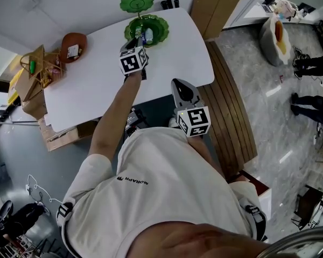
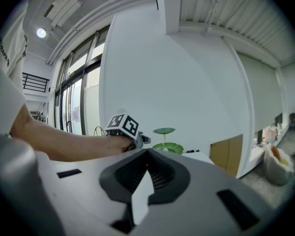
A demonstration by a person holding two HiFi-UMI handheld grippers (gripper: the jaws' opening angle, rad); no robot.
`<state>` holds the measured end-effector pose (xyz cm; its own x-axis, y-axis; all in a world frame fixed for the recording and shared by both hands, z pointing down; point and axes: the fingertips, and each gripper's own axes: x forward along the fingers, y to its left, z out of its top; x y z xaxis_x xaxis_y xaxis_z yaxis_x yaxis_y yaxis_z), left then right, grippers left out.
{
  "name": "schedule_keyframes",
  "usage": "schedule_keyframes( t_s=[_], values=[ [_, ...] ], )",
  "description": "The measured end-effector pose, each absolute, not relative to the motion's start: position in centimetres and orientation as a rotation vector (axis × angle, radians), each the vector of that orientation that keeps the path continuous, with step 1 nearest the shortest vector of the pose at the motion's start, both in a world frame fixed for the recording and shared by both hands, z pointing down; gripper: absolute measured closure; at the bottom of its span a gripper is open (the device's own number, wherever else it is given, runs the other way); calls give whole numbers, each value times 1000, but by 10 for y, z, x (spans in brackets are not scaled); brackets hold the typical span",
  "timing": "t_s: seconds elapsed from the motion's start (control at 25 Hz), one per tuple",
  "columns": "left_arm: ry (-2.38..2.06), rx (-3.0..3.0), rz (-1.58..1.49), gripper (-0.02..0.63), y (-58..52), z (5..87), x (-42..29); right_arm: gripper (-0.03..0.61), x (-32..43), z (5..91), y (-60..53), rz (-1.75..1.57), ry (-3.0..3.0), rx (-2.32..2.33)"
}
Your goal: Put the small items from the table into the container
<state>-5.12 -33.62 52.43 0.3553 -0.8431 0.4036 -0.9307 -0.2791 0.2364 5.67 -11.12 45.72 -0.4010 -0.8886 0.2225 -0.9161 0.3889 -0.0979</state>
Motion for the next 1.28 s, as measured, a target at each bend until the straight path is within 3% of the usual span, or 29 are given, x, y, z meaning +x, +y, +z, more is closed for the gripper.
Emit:
schedule_keyframes(
  t_s=[0.64,1.28],
  values=[
    [-1574,2318,267,609,-294,489,-60,574,39,453,-106,301,-2550,1591],
    [-1622,2434,193,609,-238,457,-73,573,21,438,-116,219,-2609,1636]
  ],
)
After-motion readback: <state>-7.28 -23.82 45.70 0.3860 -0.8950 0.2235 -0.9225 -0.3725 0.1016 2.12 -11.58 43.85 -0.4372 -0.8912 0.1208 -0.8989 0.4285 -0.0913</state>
